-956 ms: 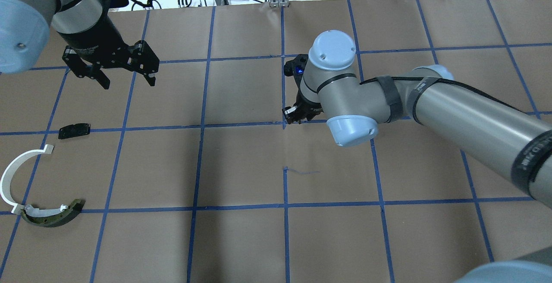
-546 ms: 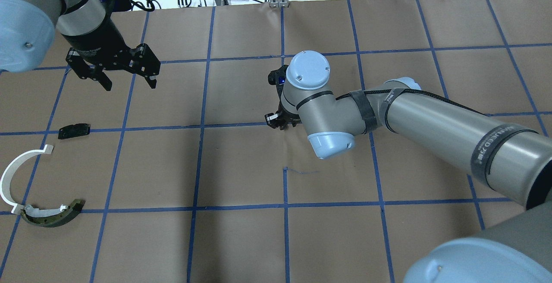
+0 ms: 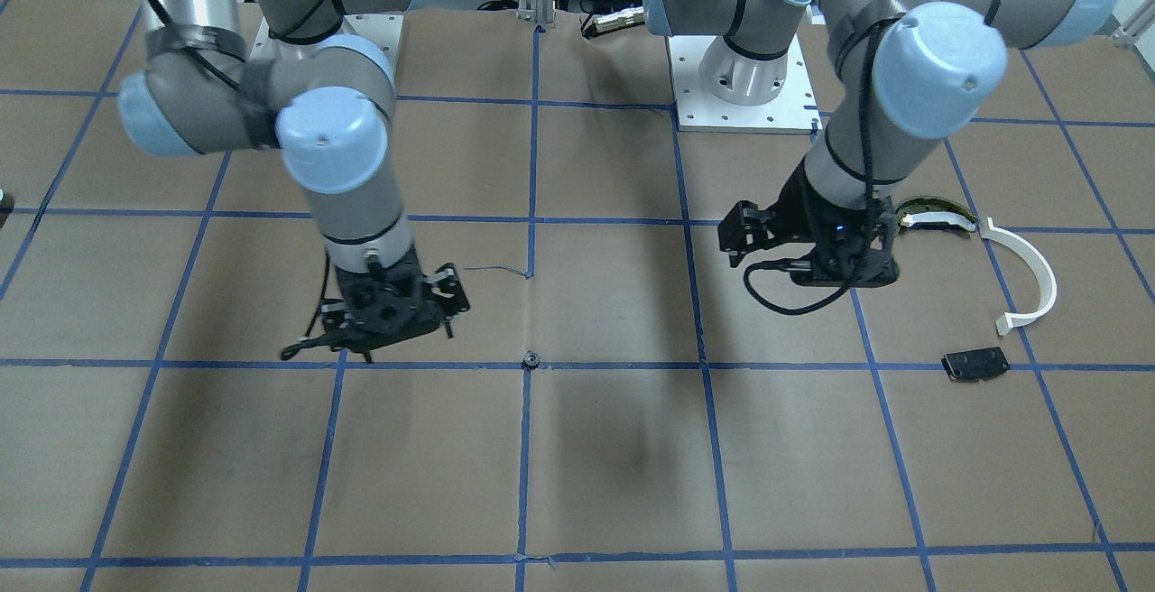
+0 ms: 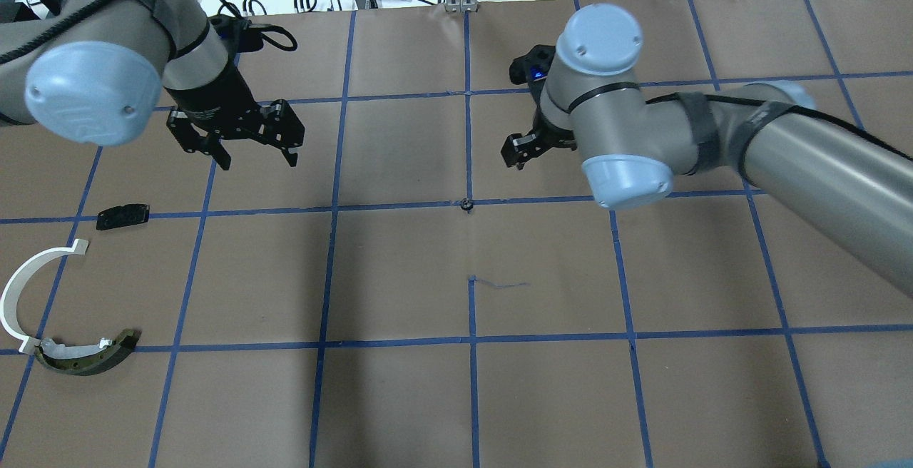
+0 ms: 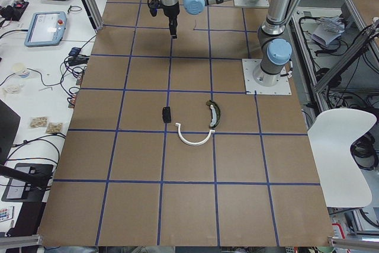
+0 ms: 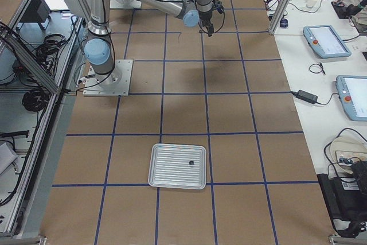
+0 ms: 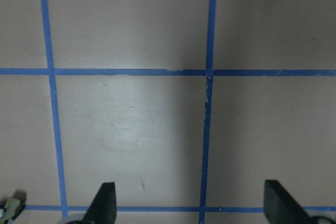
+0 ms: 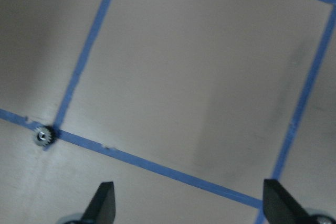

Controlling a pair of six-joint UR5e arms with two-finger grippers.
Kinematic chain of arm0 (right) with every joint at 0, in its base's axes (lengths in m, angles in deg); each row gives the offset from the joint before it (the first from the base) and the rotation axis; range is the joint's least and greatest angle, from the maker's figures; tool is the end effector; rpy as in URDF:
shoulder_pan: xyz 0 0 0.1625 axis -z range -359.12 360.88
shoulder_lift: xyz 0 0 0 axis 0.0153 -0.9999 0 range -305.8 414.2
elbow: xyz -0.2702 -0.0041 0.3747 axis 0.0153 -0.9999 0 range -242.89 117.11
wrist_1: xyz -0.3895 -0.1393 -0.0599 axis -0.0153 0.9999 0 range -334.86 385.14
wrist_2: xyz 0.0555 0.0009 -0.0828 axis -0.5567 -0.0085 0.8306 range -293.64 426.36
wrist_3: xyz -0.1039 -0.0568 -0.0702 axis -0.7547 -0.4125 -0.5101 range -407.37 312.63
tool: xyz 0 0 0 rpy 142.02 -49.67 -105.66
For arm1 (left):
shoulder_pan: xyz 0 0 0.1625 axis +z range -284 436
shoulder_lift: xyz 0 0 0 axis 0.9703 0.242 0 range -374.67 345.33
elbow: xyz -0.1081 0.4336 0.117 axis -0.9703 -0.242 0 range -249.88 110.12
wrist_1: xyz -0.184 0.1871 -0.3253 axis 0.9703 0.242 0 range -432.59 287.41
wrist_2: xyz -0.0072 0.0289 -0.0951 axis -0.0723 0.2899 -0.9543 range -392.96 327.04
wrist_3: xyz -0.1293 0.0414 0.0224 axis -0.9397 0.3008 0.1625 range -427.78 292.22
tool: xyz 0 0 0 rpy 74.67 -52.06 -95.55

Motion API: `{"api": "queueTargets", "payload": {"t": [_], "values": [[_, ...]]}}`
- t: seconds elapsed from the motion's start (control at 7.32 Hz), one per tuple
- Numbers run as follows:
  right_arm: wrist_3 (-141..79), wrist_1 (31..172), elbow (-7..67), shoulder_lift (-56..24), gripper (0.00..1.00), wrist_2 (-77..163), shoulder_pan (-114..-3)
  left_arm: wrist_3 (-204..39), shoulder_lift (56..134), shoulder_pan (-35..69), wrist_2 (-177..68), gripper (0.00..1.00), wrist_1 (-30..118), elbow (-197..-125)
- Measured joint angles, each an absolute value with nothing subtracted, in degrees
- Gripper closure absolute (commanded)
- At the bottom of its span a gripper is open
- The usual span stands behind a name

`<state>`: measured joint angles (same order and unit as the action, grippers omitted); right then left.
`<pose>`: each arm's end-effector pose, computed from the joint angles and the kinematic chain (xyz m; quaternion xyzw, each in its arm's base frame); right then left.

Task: Place bearing gear from tray to pile

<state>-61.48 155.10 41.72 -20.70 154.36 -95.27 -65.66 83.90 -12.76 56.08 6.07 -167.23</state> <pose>0.2001 -0.5688 0.2945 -0.1766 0.9801 -0.0903 0.0112 -0.1238 -0.5409 0.3655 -0.0073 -0.9991 -0.0397 0.0095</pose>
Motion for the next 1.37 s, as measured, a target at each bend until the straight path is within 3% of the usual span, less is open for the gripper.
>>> {"api": "queueTargets", "payload": {"t": [0.27,0.68,1.23,1.37], "values": [[-73.22,146.48,41.83,-26.74,0.02,155.39,-82.11,-70.59,89.00,-19.84,54.59,0.00,-5.18,-168.91],[-87.15,144.07,41.40,-27.96,0.00,157.28,-59.67,-77.33,97.84,-29.10,54.34,0.00,-18.72,-169.04],[-98.73,146.66,32.71,-15.57,0.00,157.22,-41.10,-81.14,105.62,-34.96,54.49,0.00,-27.55,-168.44],[-101.49,148.01,30.72,-11.85,0.00,157.36,-37.72,-81.15,106.70,-35.18,54.50,0.13,-28.46,-168.39]]}}
